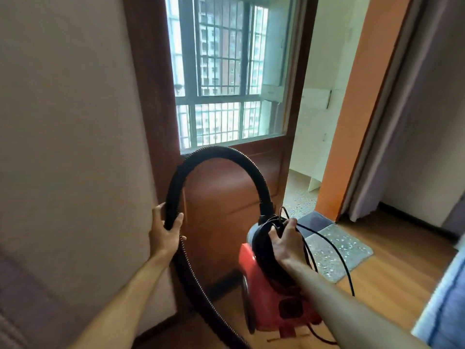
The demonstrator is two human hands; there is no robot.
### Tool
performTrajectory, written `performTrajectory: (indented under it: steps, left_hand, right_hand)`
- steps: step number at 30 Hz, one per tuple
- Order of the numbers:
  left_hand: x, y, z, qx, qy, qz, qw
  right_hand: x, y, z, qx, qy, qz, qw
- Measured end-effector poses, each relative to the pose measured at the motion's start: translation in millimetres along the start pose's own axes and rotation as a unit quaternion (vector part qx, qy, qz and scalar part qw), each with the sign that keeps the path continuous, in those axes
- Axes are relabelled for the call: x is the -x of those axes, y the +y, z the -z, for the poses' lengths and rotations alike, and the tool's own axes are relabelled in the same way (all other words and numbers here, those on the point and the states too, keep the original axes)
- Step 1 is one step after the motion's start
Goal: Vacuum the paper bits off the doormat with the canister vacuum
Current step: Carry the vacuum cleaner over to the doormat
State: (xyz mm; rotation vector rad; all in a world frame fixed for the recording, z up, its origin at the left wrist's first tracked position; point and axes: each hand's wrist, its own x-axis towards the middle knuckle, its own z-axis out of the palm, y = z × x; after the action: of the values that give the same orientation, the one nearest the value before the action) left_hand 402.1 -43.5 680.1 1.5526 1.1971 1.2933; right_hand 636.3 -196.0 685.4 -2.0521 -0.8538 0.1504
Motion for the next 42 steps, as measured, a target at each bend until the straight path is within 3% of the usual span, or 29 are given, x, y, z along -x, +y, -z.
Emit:
performTrajectory:
  steps: [19,35,42]
  left_hand:
    - [26.1,80.4,-247.0,-0.024,-0.219,-0.056,0.974]
    - [-15.0,138.2,-458.7,0.034,-0.380,-0.140,0.914]
    - [-45.4,140.8,-530.3,0.042,-0.411,-0.184,0.892]
  right_hand:
    - [-59.3,134.2,192.5,0.027,0.225,-0.132,0.965]
    - [-143.5,197.1,244.5,0.079,0.347,-0.214,0.910]
    - [-184.4,201.2,259.3,0.088,0.385,-0.246,0.885]
